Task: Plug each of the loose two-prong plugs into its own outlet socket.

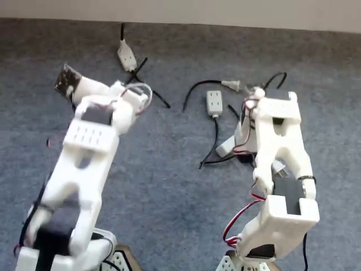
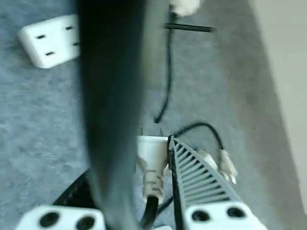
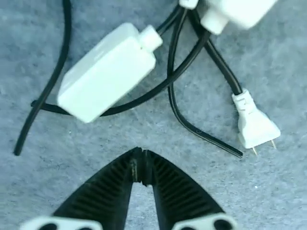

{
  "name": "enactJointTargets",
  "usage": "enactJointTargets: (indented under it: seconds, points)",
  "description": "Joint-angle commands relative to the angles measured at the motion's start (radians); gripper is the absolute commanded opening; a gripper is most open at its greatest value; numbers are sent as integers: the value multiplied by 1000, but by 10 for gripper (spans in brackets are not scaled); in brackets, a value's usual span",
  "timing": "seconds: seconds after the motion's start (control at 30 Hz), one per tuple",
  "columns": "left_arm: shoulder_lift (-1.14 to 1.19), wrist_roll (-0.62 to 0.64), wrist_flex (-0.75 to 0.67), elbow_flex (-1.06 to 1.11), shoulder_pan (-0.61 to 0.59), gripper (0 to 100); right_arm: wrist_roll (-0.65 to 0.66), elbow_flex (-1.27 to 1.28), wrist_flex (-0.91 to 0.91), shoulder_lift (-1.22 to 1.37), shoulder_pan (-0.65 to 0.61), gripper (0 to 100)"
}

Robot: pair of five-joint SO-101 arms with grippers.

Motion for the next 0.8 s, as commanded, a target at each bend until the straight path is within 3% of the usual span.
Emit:
enactJointTargets:
  seconds: [0.0, 0.13, 0.5, 0.77]
  points:
    - [203, -6, 184, -280, -74, 8, 0, 77, -74, -27, 7, 7]
    - [351, -80, 331, -473, -140, 8, -2, 191, -185, -24, 4, 7]
    - [677, -548, 618, -819, -222, 7, -190, 377, -467, -27, 8, 7]
    - [897, -1054, 704, -1161, -311, 7, -207, 380, -476, -24, 10, 7]
